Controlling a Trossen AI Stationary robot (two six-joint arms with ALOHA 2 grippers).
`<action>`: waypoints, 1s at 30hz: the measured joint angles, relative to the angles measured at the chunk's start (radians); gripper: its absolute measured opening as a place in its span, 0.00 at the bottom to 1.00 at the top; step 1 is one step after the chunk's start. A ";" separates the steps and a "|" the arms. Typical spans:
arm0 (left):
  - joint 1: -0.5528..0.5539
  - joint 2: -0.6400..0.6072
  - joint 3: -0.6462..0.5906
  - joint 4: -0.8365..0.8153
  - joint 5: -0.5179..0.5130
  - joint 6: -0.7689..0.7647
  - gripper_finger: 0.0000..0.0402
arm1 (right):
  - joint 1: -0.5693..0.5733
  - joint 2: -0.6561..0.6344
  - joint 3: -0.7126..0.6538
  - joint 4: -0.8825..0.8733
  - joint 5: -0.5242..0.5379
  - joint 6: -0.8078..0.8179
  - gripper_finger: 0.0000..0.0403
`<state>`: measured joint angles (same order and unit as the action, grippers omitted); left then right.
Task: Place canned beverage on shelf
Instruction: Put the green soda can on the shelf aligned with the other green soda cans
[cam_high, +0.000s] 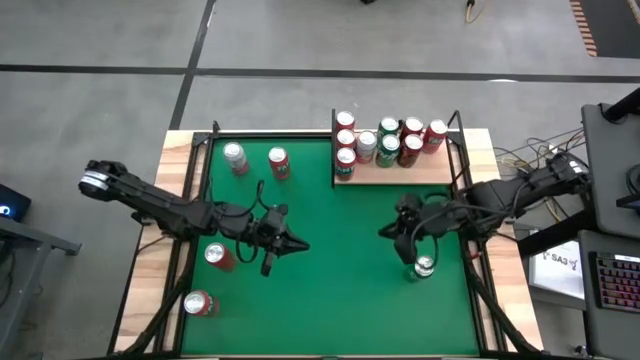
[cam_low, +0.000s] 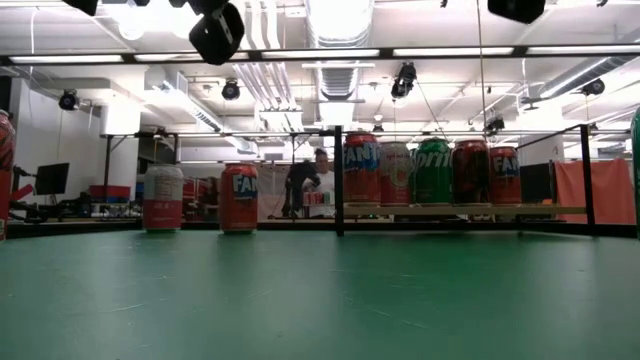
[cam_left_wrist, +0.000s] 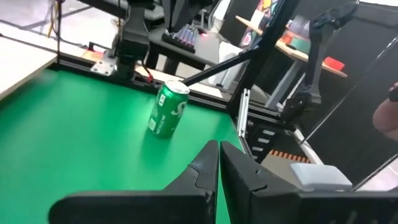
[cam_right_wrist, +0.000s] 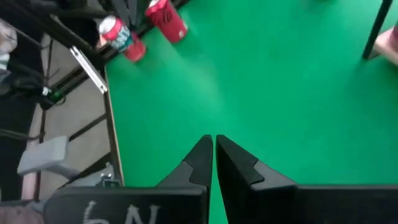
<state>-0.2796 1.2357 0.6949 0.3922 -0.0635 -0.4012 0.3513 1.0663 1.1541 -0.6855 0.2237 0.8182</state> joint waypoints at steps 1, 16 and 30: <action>-0.006 0.003 0.000 -0.001 0.000 -0.004 0.00 | 0.011 0.022 0.022 -0.026 0.000 0.008 0.03; -0.088 0.026 0.000 0.010 -0.095 -0.005 0.00 | 0.070 0.335 0.347 -0.665 -0.235 0.366 0.03; -0.093 0.026 0.000 0.031 -0.095 0.053 0.00 | 0.070 0.460 0.336 -0.876 -0.381 0.239 0.03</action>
<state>-0.3725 1.2613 0.6952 0.4235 -0.1585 -0.3486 0.4213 1.5261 1.4902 -1.5617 -0.1569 1.0569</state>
